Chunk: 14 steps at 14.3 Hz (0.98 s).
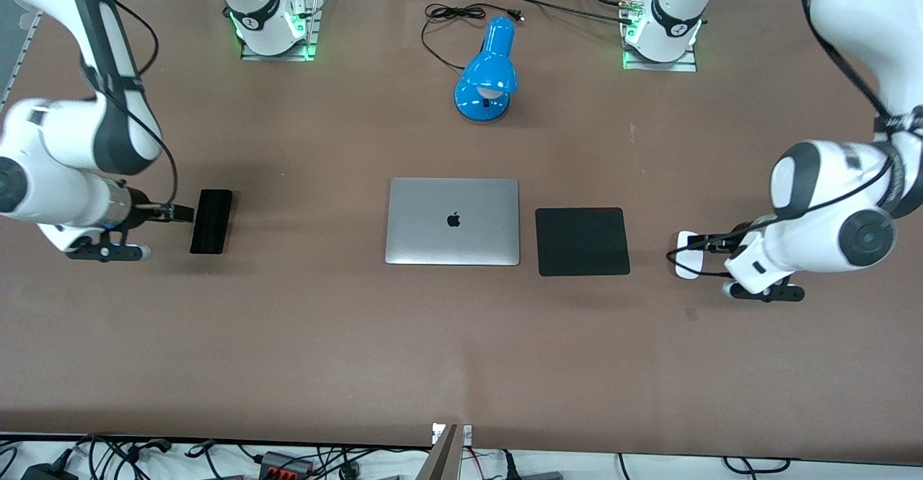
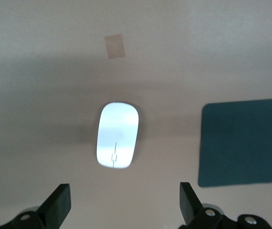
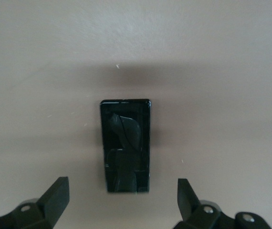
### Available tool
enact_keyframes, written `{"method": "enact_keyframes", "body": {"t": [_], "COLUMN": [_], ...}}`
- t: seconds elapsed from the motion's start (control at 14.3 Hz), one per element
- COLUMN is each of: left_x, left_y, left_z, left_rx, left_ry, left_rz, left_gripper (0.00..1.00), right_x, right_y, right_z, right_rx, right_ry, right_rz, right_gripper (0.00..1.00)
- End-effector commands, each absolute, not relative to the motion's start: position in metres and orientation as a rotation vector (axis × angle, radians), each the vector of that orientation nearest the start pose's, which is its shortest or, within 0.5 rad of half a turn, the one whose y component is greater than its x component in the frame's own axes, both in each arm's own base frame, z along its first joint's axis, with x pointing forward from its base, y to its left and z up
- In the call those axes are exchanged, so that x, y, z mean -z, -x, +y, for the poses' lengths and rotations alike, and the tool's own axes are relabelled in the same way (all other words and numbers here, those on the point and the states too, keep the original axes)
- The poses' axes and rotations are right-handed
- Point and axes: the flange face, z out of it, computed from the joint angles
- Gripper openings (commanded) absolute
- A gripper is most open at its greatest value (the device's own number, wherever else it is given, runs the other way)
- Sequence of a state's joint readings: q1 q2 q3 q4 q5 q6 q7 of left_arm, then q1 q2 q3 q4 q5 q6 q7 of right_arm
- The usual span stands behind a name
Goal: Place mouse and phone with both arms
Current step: 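Reach the right gripper to the black phone while the left gripper reaches the mouse, then grasp the phone with the right gripper while the left gripper grasps the mouse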
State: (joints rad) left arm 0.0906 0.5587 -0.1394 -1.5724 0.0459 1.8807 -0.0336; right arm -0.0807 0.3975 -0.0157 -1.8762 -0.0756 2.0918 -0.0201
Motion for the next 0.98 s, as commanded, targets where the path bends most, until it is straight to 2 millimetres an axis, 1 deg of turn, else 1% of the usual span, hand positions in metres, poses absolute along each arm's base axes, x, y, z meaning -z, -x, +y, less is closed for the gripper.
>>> {"method": "enact_keyframes", "body": {"t": [0.0,0.14,0.28,0.35,0.42,0.49,0.56,0.63,0.7,0.84,0.91], "left_x": [-0.279,-0.263,-0.252,-0.248,-0.248,-0.241,-0.237,-0.232,-0.225,-0.220,-0.212], "left_y": [-0.667,-0.662,-0.658,-0.655,-0.655,-0.654,-0.653,-0.653,-0.650,-0.648,-0.645], "left_z": [-0.014,-0.014,-0.008,-0.009,-0.008,-0.011,-0.014,-0.011,-0.009,-0.011,-0.012], "left_rx": [-0.366,-0.334,-0.317,-0.319,-0.319,-0.333,-0.340,-0.344,-0.361,-0.357,-0.369], "left_ry": [3.126,3.101,3.106,3.106,3.105,3.103,3.101,3.096,3.079,3.065,3.066], "left_rz": [0.088,0.202,0.217,0.222,0.220,0.231,0.241,0.243,0.256,0.278,0.280], "left_gripper": [1.00,1.00,1.00,1.00,1.00,1.00,1.00,1.00,1.00,1.00,1.00], "right_x": [-0.241,-0.212,-0.198,-0.192,-0.188,-0.181,-0.179,-0.174,-0.172,-0.169,-0.167], "right_y": [-0.600,-0.600,-0.597,-0.594,-0.593,-0.591,-0.591,-0.589,-0.587,-0.584,-0.583], "right_z": [-0.063,-0.063,-0.062,-0.063,-0.067,-0.068,-0.067,-0.068,-0.067,-0.068,-0.067], "right_rx": [-0.289,-0.298,-0.328,-0.342,-0.347,-0.359,-0.342,-0.334,-0.327,-0.332,-0.333], "right_ry": [3.182,3.177,3.166,3.162,3.160,3.155,3.157,3.157,3.158,3.156,3.150], "right_rz": [0.058,0.057,0.066,0.074,0.085,0.091,0.088,0.090,0.089,0.095,0.111], "right_gripper": [1.00,1.00,1.00,1.00,1.00,1.00,1.00,1.00,1.00,1.00,1.00]}}
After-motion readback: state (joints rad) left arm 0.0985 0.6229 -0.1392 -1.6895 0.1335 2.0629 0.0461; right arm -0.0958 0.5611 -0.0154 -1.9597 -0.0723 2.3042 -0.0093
